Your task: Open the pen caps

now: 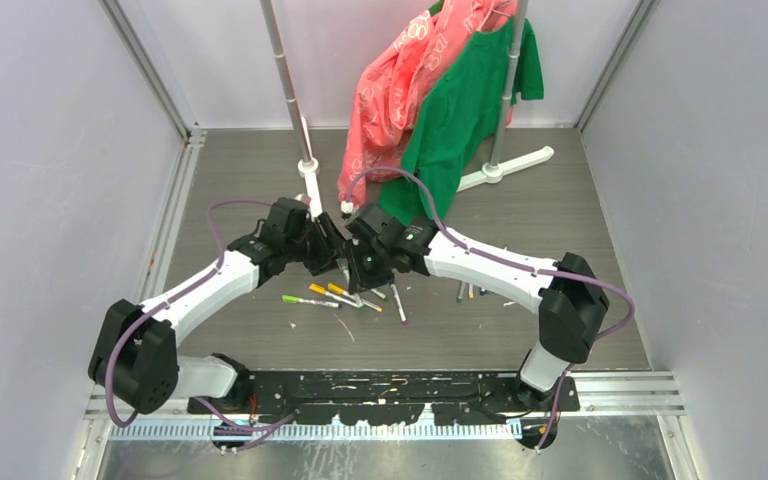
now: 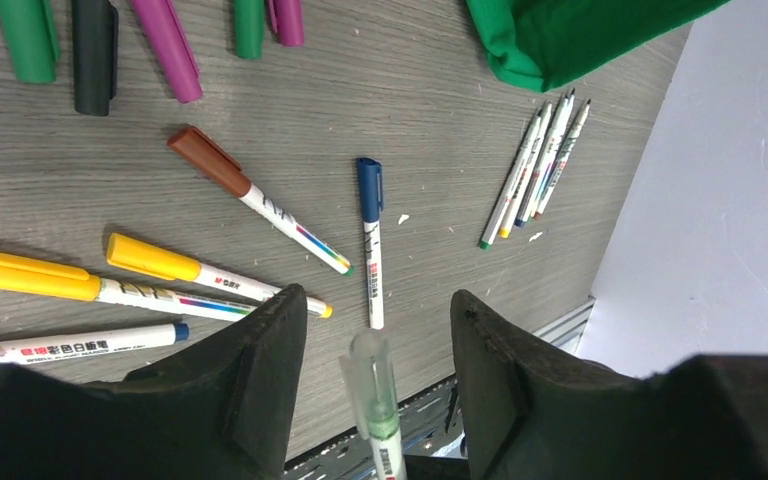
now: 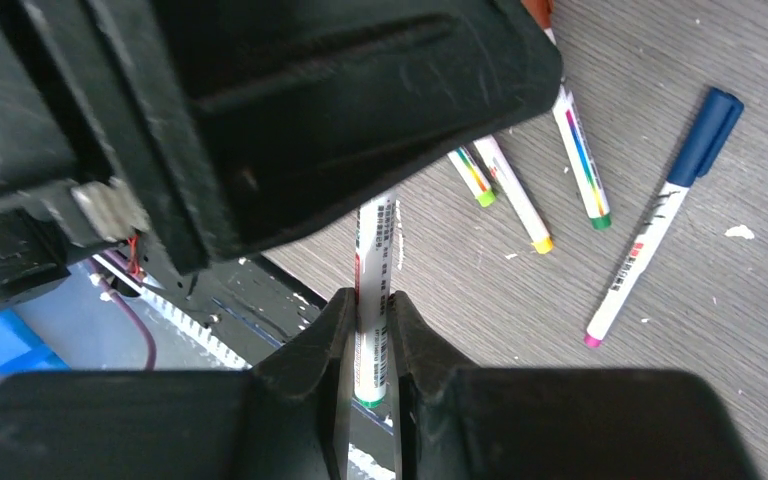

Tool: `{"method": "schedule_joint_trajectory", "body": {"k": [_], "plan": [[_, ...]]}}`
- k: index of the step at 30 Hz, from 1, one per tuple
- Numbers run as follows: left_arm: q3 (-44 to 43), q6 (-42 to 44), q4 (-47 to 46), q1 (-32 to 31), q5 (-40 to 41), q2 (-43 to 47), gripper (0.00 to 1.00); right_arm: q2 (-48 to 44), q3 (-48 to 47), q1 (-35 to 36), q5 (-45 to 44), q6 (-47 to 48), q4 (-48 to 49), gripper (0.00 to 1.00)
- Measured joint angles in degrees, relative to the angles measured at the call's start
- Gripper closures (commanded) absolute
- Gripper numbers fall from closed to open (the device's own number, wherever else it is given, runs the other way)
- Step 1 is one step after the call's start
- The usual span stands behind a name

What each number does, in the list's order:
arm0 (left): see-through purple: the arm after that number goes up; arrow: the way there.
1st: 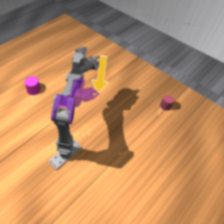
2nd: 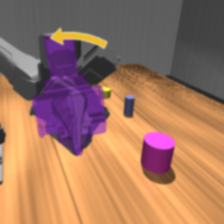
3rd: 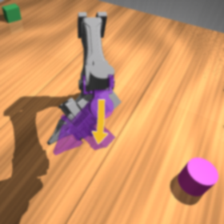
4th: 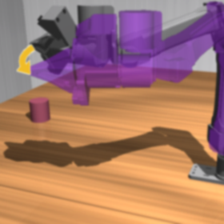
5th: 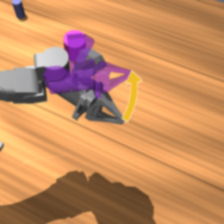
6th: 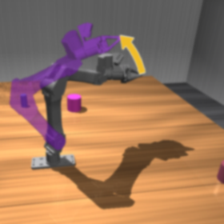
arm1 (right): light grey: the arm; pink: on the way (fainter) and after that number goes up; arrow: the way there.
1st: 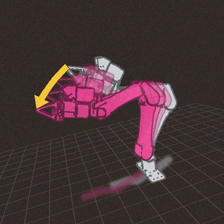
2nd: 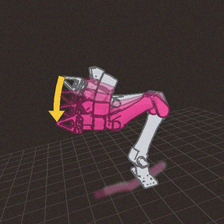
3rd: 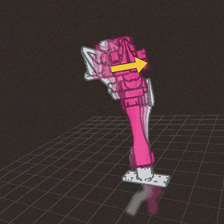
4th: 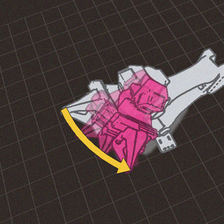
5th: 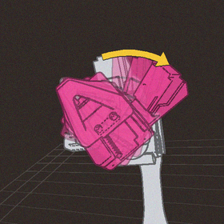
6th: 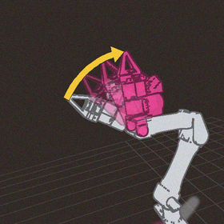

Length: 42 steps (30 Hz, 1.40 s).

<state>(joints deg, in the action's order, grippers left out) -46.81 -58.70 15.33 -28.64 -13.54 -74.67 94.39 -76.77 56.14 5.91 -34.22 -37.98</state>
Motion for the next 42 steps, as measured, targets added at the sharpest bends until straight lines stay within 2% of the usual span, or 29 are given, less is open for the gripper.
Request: {"method": "schedule_joint_trajectory", "body": {"k": [4,6,10,12,13,18,24,30,40,42], "plan": [[0.0,-0.59,-0.66,-0.2,-0.2,0.0,0.55,0.7,-1.4,0.0,0.63,-0.07,0.24,0.99],[0.0,-0.87,-1.01,-0.22,-0.2,0.0,0.63,0.9,-1.6,0.0,0.85,-0.15,0.55,0.99],[0.0,-1.01,-1.55,-0.22,-0.2,0.0,0.83,1.11,-1.6,0.0,0.87,-0.24,0.63,0.99],[0.11,-0.96,-1.68,-0.22,-0.15,0.0,0.97,1.14,-1.6,0.0,0.81,-0.26,0.59,0.99],[0.2,-0.9,-1.7,-0.22,-0.13,0.0,1.0,1.14,-1.6,-0.02,0.79,-0.26,0.55,0.99],[0.87,-0.98,-2.1,-0.22,0.02,0.13,1.0,1.14,-1.6,0.0,0.79,-0.28,0.44,0.98],[1.62,-0.98,-2.47,-0.22,0.57,1.46,1.0,1.14,-1.6,0.0,0.92,-0.48,0.68,0.83],[1.66,-0.85,-2.27,-0.2,1.01,1.84,1.0,2.05,-1.6,0.0,1.51,-0.68,1.38,0.76],[1.66,-0.92,-1.64,-0.24,0.9,1.84,1.0,4.61,-1.64,0.0,1.75,-1.4,2.73,0.72],[1.66,-0.92,-1.64,-0.24,0.74,1.84,1.0,4.79,-1.64,0.0,1.75,-1.66,3.13,0.77]]}}
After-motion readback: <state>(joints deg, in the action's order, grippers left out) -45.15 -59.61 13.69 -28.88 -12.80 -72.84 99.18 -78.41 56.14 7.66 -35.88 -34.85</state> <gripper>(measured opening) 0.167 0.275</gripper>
